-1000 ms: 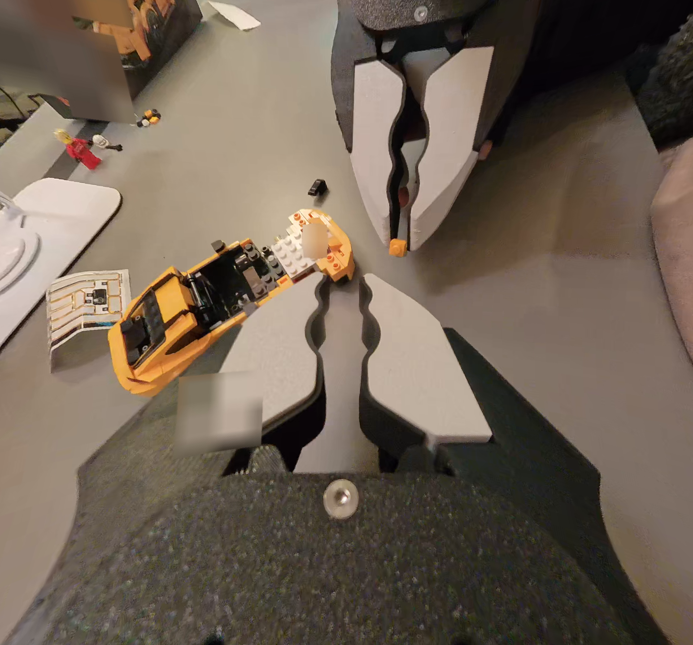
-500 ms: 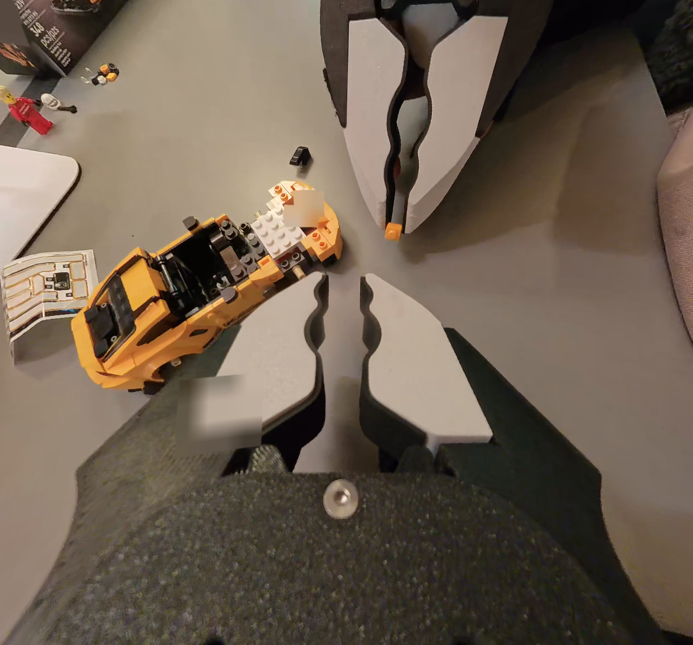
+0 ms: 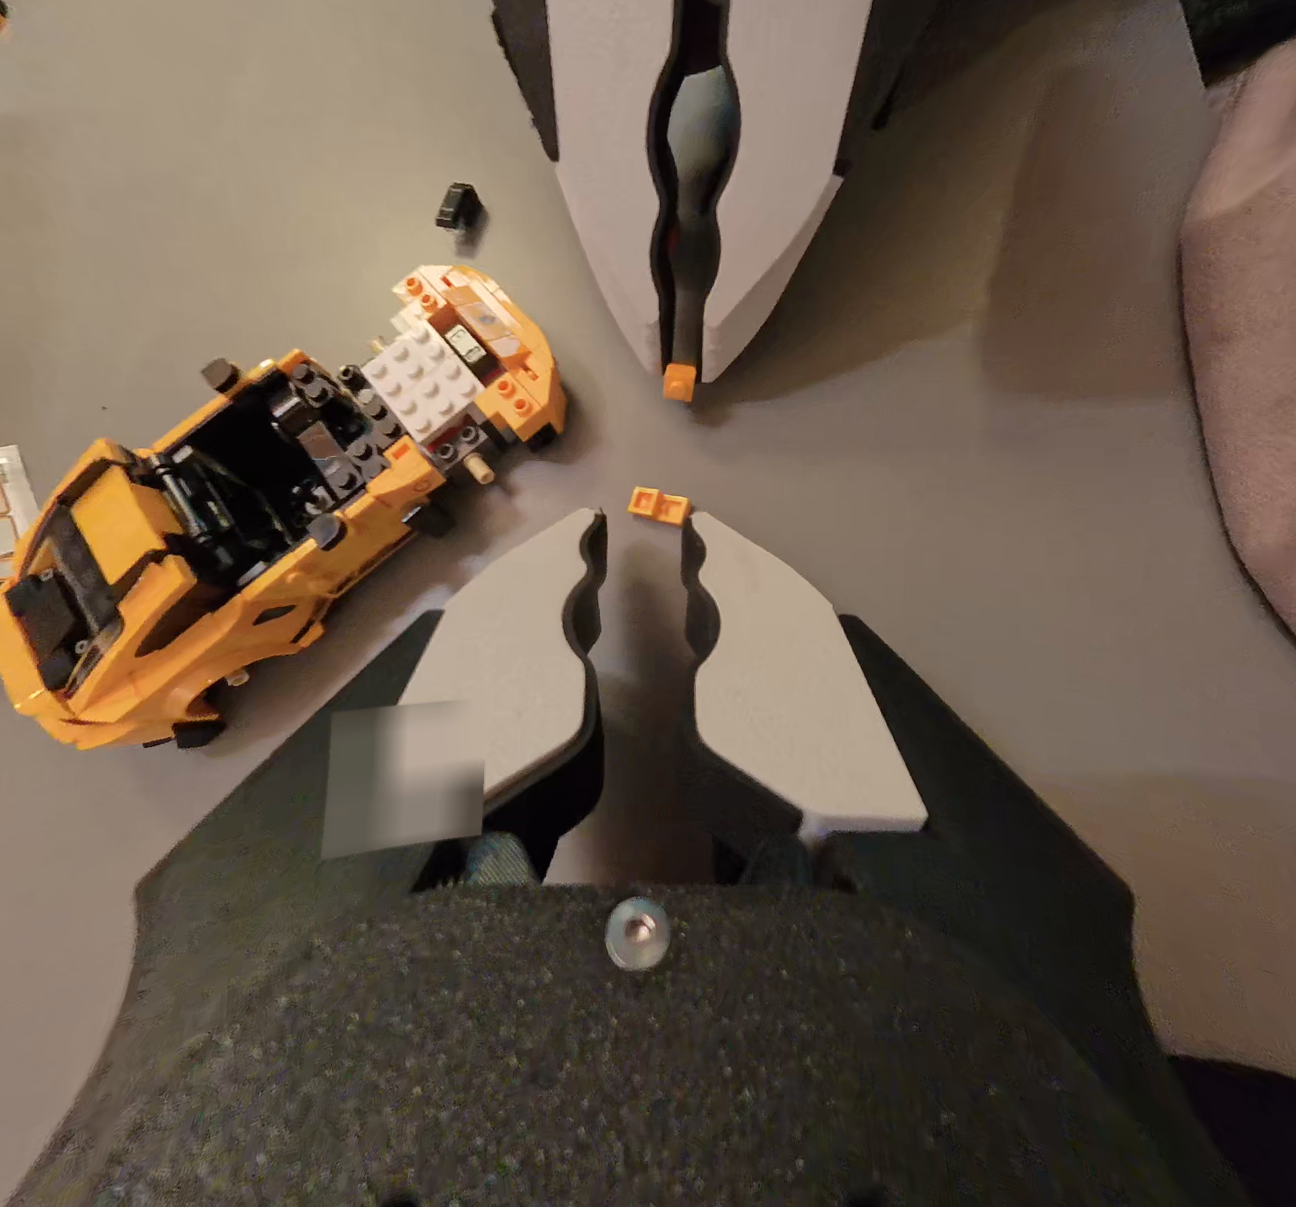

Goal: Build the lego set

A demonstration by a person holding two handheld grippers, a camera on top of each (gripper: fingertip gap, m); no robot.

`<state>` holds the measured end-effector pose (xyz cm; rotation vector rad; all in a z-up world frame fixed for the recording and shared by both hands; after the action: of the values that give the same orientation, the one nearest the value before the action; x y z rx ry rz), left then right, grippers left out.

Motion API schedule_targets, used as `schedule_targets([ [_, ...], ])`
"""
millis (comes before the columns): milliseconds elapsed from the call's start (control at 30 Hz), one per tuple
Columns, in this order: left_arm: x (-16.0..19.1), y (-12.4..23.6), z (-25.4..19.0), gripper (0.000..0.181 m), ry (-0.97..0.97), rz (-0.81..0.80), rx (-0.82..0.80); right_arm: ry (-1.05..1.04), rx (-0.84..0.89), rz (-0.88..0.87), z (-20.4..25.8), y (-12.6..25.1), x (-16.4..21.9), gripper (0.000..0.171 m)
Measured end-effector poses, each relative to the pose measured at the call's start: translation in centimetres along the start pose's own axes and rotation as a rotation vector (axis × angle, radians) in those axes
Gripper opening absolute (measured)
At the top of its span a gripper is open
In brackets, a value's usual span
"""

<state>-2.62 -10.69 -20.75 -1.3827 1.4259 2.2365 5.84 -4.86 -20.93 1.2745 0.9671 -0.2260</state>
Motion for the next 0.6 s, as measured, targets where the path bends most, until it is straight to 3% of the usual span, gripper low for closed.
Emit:
schedule_targets([
  [600, -0.2, -1.3, -0.5, 0.016, -0.002, 0.04, 0.067, 0.022, -0.019, 0.057, 1.0, -0.9, -0.8, 0.008],
])
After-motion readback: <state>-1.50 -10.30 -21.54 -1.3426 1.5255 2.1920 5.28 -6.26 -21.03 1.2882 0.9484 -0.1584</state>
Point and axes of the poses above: each gripper's, where its closed fingertips meet, y back along the fingers, x out of its underside, z = x × y across the jaws, the point moved 5 cm from there along y, back along the fingers, and after that the axes turned 3 degrees about -z, right-handed, at the moved point
